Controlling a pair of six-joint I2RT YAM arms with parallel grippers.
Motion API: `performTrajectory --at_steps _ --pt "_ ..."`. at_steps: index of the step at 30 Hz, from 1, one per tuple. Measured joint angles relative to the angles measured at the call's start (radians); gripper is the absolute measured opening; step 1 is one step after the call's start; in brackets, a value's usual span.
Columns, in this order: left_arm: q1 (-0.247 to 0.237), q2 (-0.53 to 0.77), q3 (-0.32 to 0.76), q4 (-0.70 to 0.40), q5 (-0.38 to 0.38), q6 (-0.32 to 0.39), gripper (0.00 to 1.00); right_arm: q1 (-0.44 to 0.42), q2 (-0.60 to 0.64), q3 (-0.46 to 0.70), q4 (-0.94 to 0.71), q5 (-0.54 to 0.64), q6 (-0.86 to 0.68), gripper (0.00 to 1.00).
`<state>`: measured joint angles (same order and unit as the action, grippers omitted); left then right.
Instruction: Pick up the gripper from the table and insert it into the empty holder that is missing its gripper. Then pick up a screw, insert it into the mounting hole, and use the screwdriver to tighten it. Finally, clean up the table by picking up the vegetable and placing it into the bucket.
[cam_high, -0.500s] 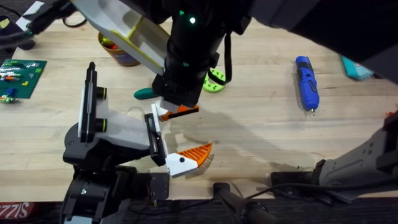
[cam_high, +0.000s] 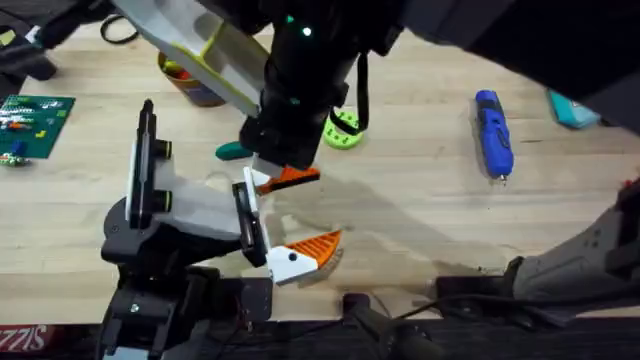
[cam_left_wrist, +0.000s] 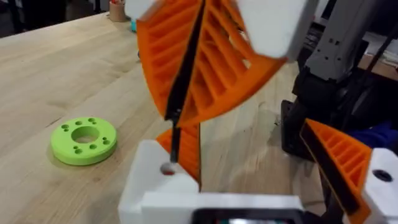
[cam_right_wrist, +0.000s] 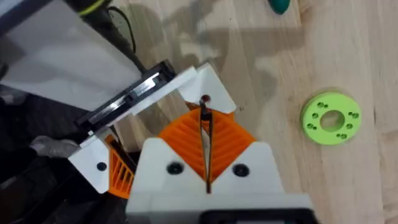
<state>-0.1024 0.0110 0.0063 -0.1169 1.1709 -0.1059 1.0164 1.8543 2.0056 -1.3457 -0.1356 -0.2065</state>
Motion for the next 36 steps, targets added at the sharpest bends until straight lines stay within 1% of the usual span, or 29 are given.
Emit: performTrajectory --at_steps 11,21,36 --pt "0.0 0.0 0.0 0.0 0.0 0.0 0.988 0.0 0.002 0.0 0.0 0.0 0.0 0.004" --pt "0.0 0.001 0.0 -0.002 0.004 -0.008 0.988 -0.001 0.045 0.0 0.006 0.008 0.0 0.004" --pt "0.0 0.001 0.0 -0.002 0.004 -0.008 0.988 -0.002 0.048 0.0 -0.01 0.019 0.0 0.004"
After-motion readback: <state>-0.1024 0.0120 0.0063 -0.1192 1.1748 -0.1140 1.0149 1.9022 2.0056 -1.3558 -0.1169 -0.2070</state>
